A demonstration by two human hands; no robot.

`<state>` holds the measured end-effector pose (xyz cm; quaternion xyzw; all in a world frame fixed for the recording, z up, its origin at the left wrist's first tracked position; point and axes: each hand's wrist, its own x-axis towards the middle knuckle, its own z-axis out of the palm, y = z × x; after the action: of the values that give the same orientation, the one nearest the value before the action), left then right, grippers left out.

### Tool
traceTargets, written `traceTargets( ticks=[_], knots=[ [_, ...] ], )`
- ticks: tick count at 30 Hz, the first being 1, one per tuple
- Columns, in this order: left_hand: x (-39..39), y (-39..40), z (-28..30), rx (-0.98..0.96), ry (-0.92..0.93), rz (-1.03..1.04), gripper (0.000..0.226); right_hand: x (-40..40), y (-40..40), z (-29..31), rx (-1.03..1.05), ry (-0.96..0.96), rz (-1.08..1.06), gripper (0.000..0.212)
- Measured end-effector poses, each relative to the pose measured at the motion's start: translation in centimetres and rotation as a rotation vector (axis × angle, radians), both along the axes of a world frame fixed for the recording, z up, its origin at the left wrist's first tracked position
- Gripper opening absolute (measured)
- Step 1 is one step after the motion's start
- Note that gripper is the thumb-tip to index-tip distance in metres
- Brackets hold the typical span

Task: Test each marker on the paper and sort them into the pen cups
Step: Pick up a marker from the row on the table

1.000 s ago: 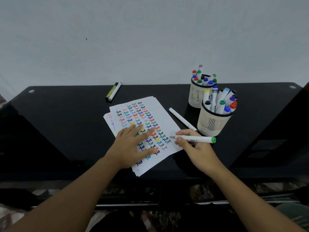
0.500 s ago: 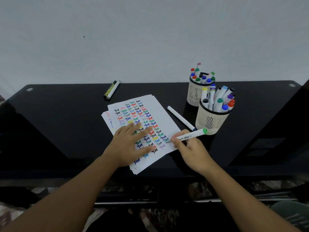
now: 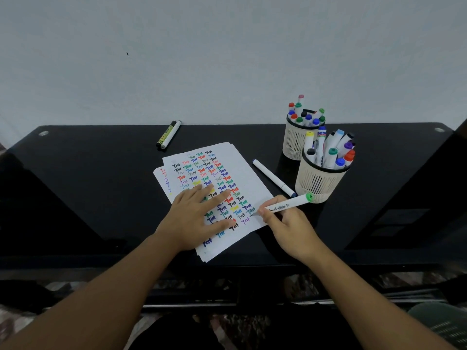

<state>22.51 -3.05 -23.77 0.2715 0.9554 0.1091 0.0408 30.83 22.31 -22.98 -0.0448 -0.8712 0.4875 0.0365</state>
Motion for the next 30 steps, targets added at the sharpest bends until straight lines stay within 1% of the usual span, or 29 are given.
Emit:
traceTargets(
  ticks=[3, 11, 16, 23, 30],
  knots=[
    [0.07, -0.08, -0.07, 0.013, -0.002, -0.001, 0.082, -0.01, 0.09, -0.12, -0.011, 0.007, -0.025, 0.009],
    [0.08, 0.0, 0.08, 0.012, -0.008, 0.005, 0.084, 0.35, 0.14, 0.42, -0.001, -0.009, 0.007, 0.012],
    [0.1, 0.01, 0.15, 0.005, -0.012, 0.006, 0.084, 0.43, 0.12, 0.5, -0.103, -0.007, -0.03, 0.009],
    [0.03, -0.05, -0.11, 0.018, 0.002, 0.004, 0.083, 0.49, 0.09, 0.43, -0.021, -0.012, -0.024, 0.008],
    [-0.03, -0.09, -0.1, 0.012, -0.003, 0.0, 0.083, 0.43, 0.0, 0.65, -0.008, -0.016, -0.014, 0.009]
  ],
)
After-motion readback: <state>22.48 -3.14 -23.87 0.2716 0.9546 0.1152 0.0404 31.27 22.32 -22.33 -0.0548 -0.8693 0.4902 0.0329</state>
